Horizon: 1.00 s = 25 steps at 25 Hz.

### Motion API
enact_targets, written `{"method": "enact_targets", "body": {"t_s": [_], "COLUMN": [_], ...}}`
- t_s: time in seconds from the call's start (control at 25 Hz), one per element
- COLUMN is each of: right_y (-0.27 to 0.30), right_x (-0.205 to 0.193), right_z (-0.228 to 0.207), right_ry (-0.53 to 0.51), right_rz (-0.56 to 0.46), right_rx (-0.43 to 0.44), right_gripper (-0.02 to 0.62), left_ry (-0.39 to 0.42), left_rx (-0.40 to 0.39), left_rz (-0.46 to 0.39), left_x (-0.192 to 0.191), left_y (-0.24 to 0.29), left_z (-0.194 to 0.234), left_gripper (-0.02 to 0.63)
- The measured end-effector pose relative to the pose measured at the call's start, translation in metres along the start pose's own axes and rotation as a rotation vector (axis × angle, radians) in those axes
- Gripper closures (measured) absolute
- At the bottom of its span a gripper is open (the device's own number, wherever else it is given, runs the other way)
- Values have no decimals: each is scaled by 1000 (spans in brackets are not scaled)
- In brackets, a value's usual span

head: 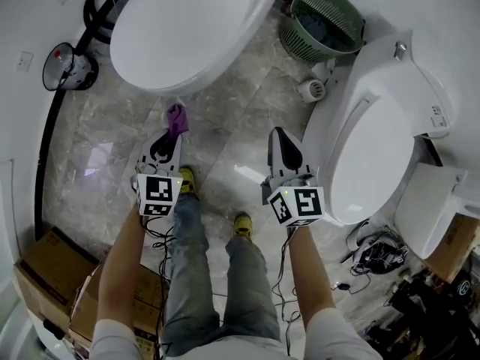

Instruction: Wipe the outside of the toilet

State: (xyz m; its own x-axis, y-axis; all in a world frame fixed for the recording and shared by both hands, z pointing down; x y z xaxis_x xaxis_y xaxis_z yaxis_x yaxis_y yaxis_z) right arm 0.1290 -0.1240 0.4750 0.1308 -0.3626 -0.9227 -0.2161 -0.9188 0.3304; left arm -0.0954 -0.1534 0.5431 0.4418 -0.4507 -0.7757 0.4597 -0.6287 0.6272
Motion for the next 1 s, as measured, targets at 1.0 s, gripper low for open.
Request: {"method": "enact_targets", "body": {"t_s": [1.0], "right_y": [-104], "right_x": [203], "right_z": [40], "right_ry": [-8], "right_rz": [-74], "right_rx": [-56], "right_gripper": [588], "left_ry": [-77], "left_rx": [127], "left_rz": [-242], "left_x": [221], "left_y": [-185], "left_z": [43], "left_gripper": [537]}}
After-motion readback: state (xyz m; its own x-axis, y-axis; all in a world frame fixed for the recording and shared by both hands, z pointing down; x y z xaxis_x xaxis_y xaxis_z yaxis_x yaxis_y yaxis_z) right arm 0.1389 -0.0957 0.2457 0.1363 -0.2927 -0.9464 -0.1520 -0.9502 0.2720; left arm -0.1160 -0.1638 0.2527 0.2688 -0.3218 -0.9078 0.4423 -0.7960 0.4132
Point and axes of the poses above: the fingertips, and each gripper's own axes: y forward along the fingers, z to its left, x out of its top, the point moved 1 cm from there along -y, backward along the fingers, and after that the axes turned 6 degrees about -y, right-handed, at the moved point
